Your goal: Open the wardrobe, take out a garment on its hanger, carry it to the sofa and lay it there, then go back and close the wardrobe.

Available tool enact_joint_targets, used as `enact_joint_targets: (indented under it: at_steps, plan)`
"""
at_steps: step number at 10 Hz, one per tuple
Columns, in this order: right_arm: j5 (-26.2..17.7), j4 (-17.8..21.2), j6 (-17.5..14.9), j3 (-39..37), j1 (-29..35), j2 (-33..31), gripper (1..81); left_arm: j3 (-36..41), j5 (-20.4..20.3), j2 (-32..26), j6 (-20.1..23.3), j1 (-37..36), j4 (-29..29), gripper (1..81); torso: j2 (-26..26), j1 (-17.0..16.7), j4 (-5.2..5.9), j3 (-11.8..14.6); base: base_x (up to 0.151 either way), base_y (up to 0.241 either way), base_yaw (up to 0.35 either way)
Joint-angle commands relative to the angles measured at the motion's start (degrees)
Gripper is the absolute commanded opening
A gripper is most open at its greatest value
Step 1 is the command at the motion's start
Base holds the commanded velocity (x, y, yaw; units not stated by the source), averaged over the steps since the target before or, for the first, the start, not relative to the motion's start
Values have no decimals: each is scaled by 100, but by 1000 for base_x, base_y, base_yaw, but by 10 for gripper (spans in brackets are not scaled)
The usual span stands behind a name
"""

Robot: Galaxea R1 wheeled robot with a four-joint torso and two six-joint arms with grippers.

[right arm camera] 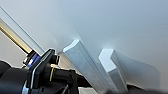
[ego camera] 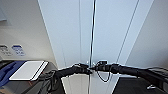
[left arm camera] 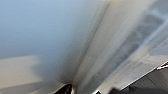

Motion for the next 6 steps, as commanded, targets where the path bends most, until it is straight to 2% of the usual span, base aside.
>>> enact_joint_targets:
  at_steps: [1, 3, 4, 6]
  plan:
    - [340, 184, 88, 845, 298, 188, 811, 1906, -287, 6, 58, -843, -197, 811, -2, -2, 0, 0, 0, 0, 0]
    - [455, 158, 70, 1083, 87, 197, 811, 2828, -305, -468, 66, -597, -179, 811, 2, 2, -2, 0, 0, 0, 0]
    - [500, 140, 61, 1215, -44, 144, 811, 3355, -462, -767, 75, -413, -144, 811, 2, 5, -2, 0, 0, 0, 0]
    - [613, 140, 0, 1609, -229, -66, 811, 4446, -638, -1611, 75, -71, 22, 811, 2, 7, -2, 0, 0, 0, 0]
